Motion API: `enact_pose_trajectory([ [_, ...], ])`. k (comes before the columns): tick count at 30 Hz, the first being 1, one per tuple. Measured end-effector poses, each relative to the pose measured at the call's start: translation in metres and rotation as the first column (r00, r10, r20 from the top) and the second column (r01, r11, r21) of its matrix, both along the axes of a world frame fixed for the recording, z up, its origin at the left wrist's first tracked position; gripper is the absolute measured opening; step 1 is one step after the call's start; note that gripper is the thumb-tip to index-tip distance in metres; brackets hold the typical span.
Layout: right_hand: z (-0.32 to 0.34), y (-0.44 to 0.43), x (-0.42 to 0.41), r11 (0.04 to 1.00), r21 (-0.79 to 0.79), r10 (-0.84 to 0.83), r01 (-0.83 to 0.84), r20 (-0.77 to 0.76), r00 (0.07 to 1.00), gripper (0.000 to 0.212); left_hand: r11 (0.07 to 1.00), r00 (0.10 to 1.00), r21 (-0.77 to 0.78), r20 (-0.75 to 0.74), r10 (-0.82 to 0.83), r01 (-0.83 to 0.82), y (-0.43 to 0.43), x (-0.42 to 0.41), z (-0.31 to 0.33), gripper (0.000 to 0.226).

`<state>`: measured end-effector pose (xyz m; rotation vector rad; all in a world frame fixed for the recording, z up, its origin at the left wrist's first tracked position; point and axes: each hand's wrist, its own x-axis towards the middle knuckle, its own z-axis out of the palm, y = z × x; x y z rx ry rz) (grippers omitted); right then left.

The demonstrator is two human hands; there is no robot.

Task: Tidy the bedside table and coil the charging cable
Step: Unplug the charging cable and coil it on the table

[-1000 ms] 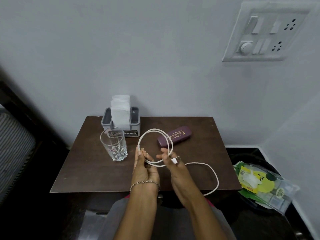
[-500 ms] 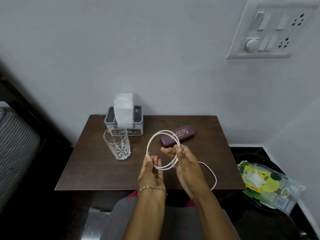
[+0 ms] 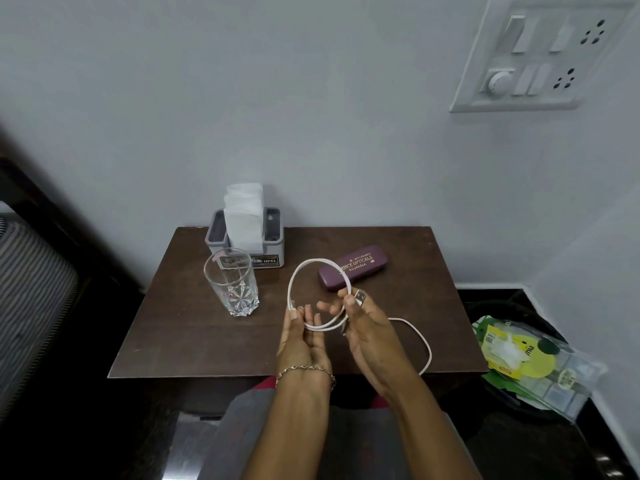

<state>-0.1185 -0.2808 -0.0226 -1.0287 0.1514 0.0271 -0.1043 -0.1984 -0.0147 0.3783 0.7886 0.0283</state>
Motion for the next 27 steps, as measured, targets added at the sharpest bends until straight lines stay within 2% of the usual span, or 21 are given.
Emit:
enact_pose_trajectory([
  [2,0.003,0.0,0.0,0.992,-0.128,-0.012,0.011,-0.012,1.0,0.021,1.0,0.999,-0.018,0.025,-0.024,0.025,0.0,0.0,0.0,0.015],
  [4,0.008,-0.002,0.002,0.982,-0.175,-0.07,0.067,-0.009,0.998,0.022,0.993,0.992,-0.023,0.063,-0.111,0.113,0.0,0.0,0.001,0.016],
  [7,0.019,-0.01,0.006,0.971,-0.032,-0.235,0.236,0.02,0.972,0.018,0.942,0.942,0.064,0.054,-0.332,0.328,-0.001,-0.007,0.007,0.012],
  [8,0.023,-0.014,0.007,0.956,0.031,-0.292,0.291,0.022,0.956,0.019,0.898,0.905,0.124,0.009,-0.426,0.422,-0.002,-0.01,0.009,0.017],
  [10,0.03,-0.018,0.009,0.914,0.14,-0.384,0.381,-0.006,0.923,0.019,0.726,0.767,0.266,-0.097,-0.634,0.634,-0.007,-0.018,0.014,0.039],
  [11,0.032,-0.02,0.009,0.89,0.184,-0.417,0.416,-0.034,0.908,0.019,0.63,0.685,0.303,-0.127,-0.717,0.715,-0.009,-0.021,0.017,0.046],
  [12,0.035,-0.021,0.007,0.874,0.213,-0.434,0.438,-0.065,0.898,0.019,0.573,0.63,0.308,-0.125,-0.767,0.759,-0.011,-0.022,0.018,0.049],
  [13,0.037,-0.022,0.005,0.867,0.221,-0.437,0.446,-0.089,0.895,0.019,0.563,0.613,0.3,-0.104,-0.783,0.77,-0.011,-0.021,0.018,0.047],
  [16,0.044,-0.026,-0.004,0.902,0.152,-0.389,0.403,-0.117,0.914,0.019,0.614,0.648,0.284,-0.039,-0.76,0.737,-0.01,-0.009,0.014,0.036],
  [19,0.045,-0.034,-0.013,0.933,-0.023,-0.357,0.358,-0.17,0.919,0.017,0.733,0.737,0.231,0.089,-0.67,0.64,-0.009,0.0,0.015,0.024],
  [21,0.041,-0.042,-0.016,0.928,-0.136,-0.369,0.347,-0.213,0.905,0.016,0.784,0.771,0.263,0.177,-0.612,0.562,-0.009,0.003,0.018,0.021],
  [24,0.038,-0.047,-0.018,0.915,-0.272,-0.363,0.297,-0.239,0.901,0.016,0.751,0.721,0.394,0.258,-0.644,0.53,-0.01,0.002,0.022,0.025],
  [27,0.033,-0.046,-0.018,0.881,-0.414,-0.355,0.23,-0.256,0.899,0.013,0.698,0.69,0.523,0.258,-0.676,0.489,-0.01,0.002,0.023,0.027],
])
